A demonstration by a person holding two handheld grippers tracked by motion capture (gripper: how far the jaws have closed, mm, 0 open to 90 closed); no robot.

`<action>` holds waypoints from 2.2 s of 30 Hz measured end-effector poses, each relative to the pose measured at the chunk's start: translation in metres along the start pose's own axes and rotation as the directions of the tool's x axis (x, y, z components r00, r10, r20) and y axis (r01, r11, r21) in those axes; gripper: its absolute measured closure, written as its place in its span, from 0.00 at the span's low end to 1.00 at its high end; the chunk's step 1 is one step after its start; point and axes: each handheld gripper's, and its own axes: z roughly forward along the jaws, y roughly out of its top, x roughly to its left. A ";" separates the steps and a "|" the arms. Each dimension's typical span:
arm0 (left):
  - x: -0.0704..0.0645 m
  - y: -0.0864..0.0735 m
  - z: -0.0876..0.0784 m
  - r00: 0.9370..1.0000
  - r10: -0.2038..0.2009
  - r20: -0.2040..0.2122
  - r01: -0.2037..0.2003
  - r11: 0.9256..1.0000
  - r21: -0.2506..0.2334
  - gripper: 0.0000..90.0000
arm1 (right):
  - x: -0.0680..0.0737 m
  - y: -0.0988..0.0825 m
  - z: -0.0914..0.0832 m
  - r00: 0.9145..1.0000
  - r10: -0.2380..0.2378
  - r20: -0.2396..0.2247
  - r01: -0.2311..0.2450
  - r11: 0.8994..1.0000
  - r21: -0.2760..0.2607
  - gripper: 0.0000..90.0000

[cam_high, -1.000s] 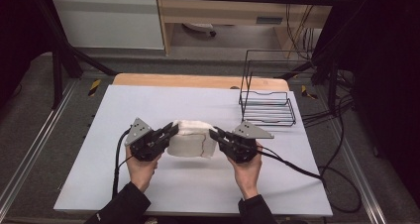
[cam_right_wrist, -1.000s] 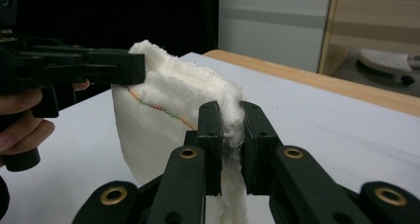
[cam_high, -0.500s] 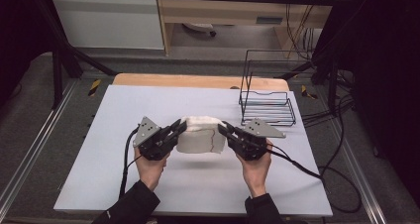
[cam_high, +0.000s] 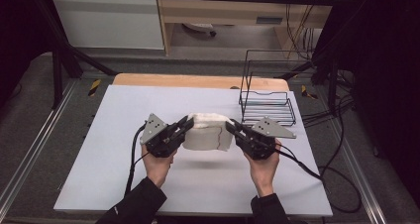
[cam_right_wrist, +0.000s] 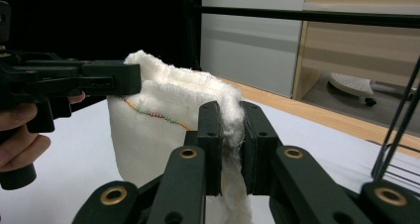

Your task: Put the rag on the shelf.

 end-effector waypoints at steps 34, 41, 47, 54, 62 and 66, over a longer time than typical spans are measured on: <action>-0.043 0.058 0.065 0.997 0.024 0.072 -0.018 0.996 -0.090 0.89 | -0.053 0.047 -0.044 0.991 -0.016 0.130 0.029 0.994 -0.102 0.90; -0.050 0.071 0.080 0.996 0.035 0.084 -0.026 0.994 -0.106 0.89 | -0.063 0.061 -0.053 0.987 -0.028 0.156 0.047 0.992 -0.118 0.90; -0.058 0.084 0.089 0.994 0.053 0.093 -0.041 0.991 -0.125 0.89 | -0.072 0.075 -0.060 0.983 -0.040 0.178 0.064 0.989 -0.132 0.90; -0.063 0.099 0.099 0.993 0.057 0.101 -0.042 0.988 -0.150 0.89 | -0.080 0.091 -0.066 0.979 -0.047 0.200 0.079 0.984 -0.157 0.90; -0.066 0.113 0.111 0.993 0.058 0.105 -0.041 0.986 -0.159 0.89 | -0.089 0.104 -0.069 0.977 -0.035 0.210 0.075 0.980 -0.182 0.90; -0.066 0.119 0.116 0.993 0.048 0.106 -0.030 0.986 -0.163 0.89 | -0.093 0.108 -0.069 0.976 -0.029 0.214 0.072 0.978 -0.197 0.90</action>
